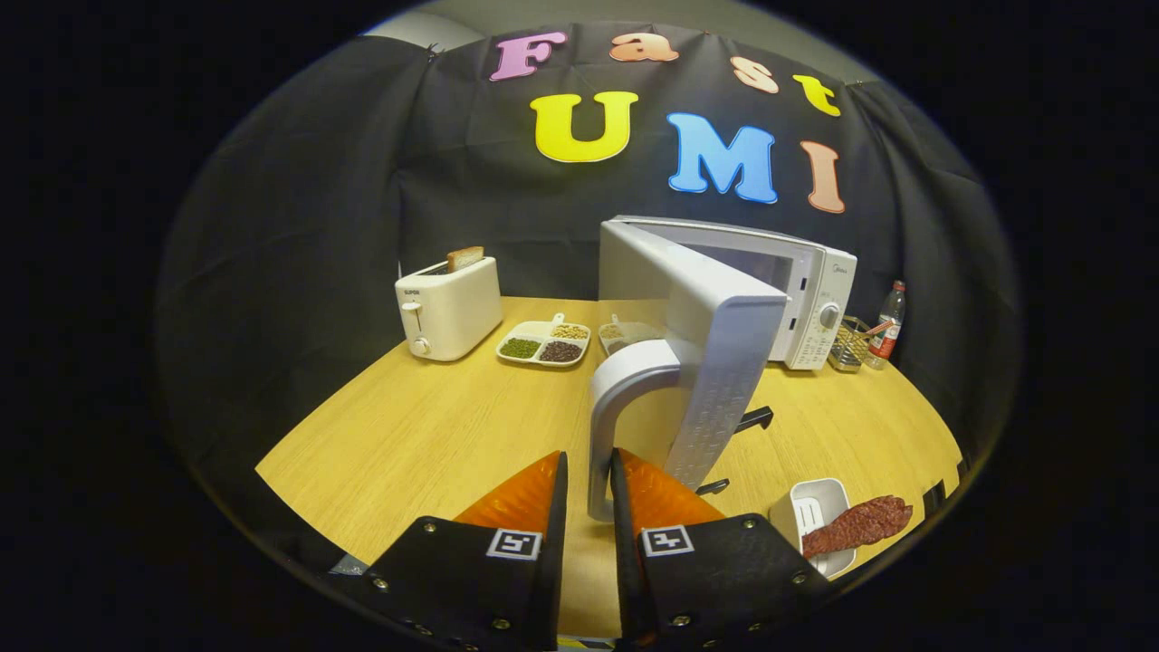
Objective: Open the microwave, put the food inside, and close the microwave door.
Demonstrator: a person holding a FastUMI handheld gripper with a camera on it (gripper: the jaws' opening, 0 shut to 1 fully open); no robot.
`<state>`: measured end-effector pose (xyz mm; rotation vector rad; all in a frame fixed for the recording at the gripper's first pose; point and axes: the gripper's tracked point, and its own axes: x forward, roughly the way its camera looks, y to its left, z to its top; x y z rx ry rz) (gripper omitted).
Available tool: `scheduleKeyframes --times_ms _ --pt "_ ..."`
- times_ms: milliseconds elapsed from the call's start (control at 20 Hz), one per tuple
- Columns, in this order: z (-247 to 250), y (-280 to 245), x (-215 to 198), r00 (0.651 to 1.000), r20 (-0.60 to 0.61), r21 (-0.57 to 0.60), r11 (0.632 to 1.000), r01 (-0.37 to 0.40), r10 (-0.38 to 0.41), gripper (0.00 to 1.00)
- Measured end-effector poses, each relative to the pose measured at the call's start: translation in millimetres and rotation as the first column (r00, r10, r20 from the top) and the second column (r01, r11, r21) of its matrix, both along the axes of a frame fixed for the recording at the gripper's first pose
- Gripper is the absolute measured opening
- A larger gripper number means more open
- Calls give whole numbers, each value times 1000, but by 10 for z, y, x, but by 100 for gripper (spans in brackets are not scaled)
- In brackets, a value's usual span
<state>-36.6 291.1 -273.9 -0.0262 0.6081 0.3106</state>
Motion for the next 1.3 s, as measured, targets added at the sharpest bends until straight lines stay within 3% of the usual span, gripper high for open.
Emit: scheduleKeyframes --times_ms 150,350,600,700,750,850,1300 --pt "7 224 -132 997 -12 48 996 -74 75 26" --pt "111 515 -365 964 -14 161 952 -259 264 26" --pt "456 357 -497 935 58 213 911 -354 350 26" --pt "613 208 -486 935 101 228 907 -354 339 31" --pt "686 137 -463 936 121 234 907 -351 331 44" --pt "786 -129 -365 946 165 204 928 -311 280 100" --pt "585 -1273 -27 991 121 156 985 -74 55 100"
